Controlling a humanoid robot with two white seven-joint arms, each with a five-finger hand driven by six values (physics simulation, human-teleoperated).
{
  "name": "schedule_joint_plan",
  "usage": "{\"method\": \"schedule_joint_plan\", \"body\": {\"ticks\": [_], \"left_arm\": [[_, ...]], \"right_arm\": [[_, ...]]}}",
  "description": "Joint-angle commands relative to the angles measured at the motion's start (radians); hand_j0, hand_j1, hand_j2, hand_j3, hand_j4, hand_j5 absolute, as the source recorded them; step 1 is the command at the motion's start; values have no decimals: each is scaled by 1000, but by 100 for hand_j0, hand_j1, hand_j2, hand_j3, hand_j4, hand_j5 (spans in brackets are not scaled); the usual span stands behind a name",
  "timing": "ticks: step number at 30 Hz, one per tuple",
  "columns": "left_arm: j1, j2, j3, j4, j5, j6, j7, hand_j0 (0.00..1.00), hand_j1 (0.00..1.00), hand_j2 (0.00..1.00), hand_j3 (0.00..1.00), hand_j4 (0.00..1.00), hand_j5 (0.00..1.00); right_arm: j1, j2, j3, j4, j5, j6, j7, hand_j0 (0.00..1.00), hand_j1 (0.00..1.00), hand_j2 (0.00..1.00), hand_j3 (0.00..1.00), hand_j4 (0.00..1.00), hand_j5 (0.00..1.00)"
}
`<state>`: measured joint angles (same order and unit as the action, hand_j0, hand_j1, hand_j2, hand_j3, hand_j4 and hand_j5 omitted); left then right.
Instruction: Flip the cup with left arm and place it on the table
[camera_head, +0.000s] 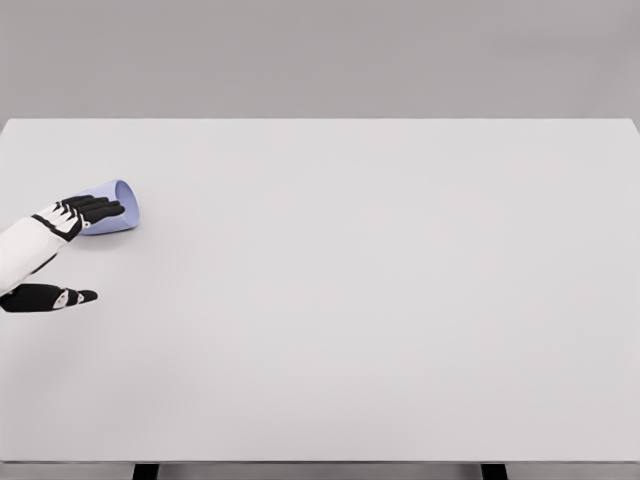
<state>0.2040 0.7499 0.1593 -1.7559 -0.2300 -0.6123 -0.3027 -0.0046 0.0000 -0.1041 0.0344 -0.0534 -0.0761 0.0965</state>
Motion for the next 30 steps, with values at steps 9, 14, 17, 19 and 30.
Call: {"method": "schedule_joint_plan", "body": {"ticks": [9, 14, 17, 19, 30], "left_arm": [[-5, 0, 3, 1, -11, 1, 0, 100, 100, 100, 100, 100, 100], [-23, -29, 16, 3, -19, 1, 1, 100, 100, 100, 100, 100, 100], [-116, -12, 9, -4, -14, 1, -231, 100, 100, 100, 100, 100, 100], [-274, -20, 2, -4, -5, 1, -308, 100, 100, 100, 100, 100, 100], [-526, -57, -242, -2, 44, 710, -308, 100, 100, 100, 100, 100, 100]], "right_arm": [[6, 0, 1, 7, 3, 4, -1, 100, 100, 100, 100, 100, 100], [6, 0, 1, 7, 3, 4, -1, 100, 100, 100, 100, 100, 100], [6, 0, 1, 6, 3, 4, -1, 100, 100, 100, 100, 100, 100], [6, 0, 0, 6, 3, 4, -1, 100, 100, 100, 100, 100, 100], [6, 0, 1, 6, 3, 4, -1, 100, 100, 100, 100, 100, 100]]}}
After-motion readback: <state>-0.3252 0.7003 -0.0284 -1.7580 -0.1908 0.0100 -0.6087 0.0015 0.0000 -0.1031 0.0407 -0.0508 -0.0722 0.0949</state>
